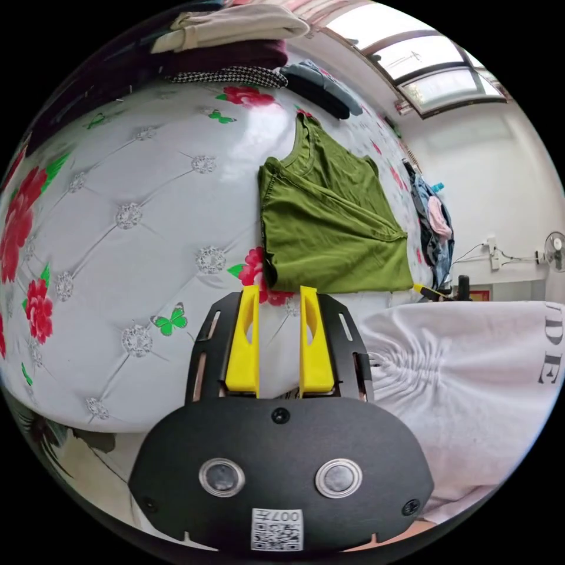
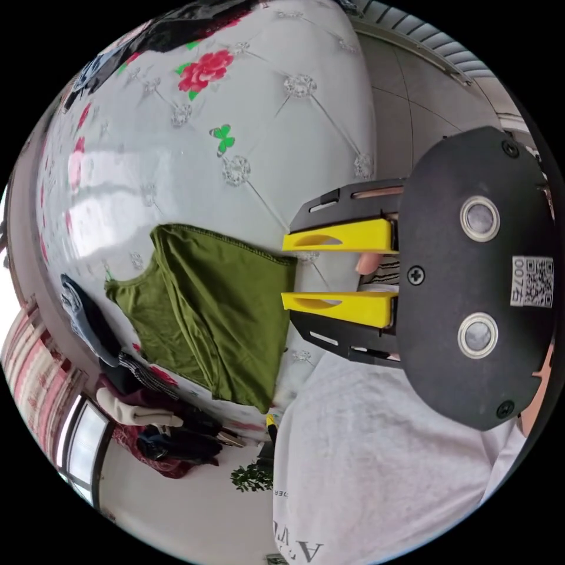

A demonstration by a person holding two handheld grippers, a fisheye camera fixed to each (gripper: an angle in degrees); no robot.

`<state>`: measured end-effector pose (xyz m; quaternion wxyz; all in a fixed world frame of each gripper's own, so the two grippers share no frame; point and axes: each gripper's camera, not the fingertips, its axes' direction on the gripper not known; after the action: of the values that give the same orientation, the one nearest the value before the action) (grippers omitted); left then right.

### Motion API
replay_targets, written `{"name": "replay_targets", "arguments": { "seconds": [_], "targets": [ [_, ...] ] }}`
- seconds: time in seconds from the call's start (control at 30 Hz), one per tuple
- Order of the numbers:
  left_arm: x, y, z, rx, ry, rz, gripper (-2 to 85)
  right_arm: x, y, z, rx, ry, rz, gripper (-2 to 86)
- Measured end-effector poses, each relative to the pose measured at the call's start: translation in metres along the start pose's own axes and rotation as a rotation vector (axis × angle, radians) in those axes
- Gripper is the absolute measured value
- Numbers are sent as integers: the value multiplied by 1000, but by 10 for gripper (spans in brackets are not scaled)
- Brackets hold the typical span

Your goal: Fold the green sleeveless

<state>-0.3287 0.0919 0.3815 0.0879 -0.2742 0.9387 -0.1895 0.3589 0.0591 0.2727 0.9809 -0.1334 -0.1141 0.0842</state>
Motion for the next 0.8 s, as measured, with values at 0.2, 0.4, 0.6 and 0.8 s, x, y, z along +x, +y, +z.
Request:
{"name": "replay_targets", "arguments": {
  "seconds": [0.2,0.4,0.6,0.8],
  "targets": [
    [3,-4,10,-1,-73,20,29,-8,6,-1,-32,27,-59,9],
    [5,-3,-39,124,90,43,-9,-14,15,-74,166,-84,-95,-1],
    [17,-8,-134,354,360,98,-10,-25,26,-182,436,-257,-195,-3],
    [40,1,-221,585,472,217,-10,-43,44,-253,580,-391,-326,-3]
  ]
}}
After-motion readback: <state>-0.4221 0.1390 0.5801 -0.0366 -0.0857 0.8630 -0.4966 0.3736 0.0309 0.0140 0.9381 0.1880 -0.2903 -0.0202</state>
